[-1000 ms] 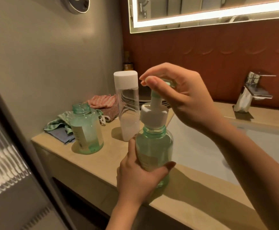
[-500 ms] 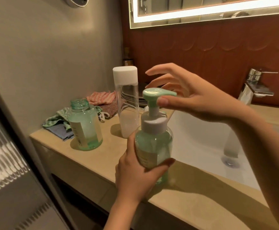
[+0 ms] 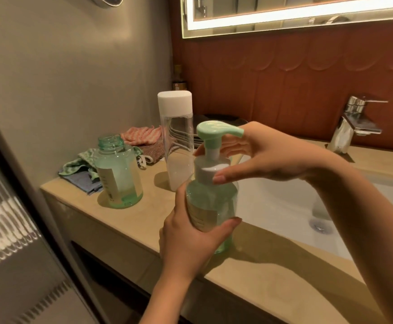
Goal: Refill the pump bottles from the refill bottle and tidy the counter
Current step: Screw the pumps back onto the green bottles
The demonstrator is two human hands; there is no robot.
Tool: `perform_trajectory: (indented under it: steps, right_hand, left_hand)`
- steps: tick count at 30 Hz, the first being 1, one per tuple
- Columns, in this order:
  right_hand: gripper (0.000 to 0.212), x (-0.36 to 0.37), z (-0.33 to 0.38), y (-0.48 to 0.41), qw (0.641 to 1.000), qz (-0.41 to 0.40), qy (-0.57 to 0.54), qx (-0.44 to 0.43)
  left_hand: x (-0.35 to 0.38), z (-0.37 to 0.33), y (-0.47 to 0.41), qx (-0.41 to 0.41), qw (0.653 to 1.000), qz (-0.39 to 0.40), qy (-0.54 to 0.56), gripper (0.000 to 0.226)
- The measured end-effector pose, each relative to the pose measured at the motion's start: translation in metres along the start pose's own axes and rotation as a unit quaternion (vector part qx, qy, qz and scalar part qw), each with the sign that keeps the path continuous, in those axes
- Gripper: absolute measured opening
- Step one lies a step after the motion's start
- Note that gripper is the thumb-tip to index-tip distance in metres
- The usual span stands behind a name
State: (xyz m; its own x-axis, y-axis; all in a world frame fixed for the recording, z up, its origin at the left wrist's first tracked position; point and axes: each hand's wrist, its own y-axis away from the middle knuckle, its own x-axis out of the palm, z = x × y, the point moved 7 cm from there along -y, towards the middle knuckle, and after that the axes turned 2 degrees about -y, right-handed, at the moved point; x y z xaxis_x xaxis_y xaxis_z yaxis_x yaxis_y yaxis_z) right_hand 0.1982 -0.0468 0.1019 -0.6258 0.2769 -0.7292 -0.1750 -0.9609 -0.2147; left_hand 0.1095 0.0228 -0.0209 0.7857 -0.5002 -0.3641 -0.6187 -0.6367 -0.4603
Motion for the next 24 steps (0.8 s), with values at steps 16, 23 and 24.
perform_trajectory:
  steps: [16, 23, 24]
  right_hand:
    - [0.055, 0.002, -0.007, -0.002, 0.996, 0.024, -0.080, -0.011]
    - [0.047, 0.001, -0.012, -0.001, 0.992, 0.032, -0.126, 0.000]
    - [0.046, 0.001, -0.013, -0.001, 0.990, 0.031, -0.140, -0.001]
  left_hand:
    - [-0.001, -0.001, 0.000, 0.005, 1.000, -0.001, 0.001, 0.077]
    - [0.000, -0.001, 0.001, 0.006, 1.000, -0.001, -0.004, 0.083]
    - [0.000, -0.001, 0.001, 0.005, 1.000, 0.000, -0.003, 0.087]
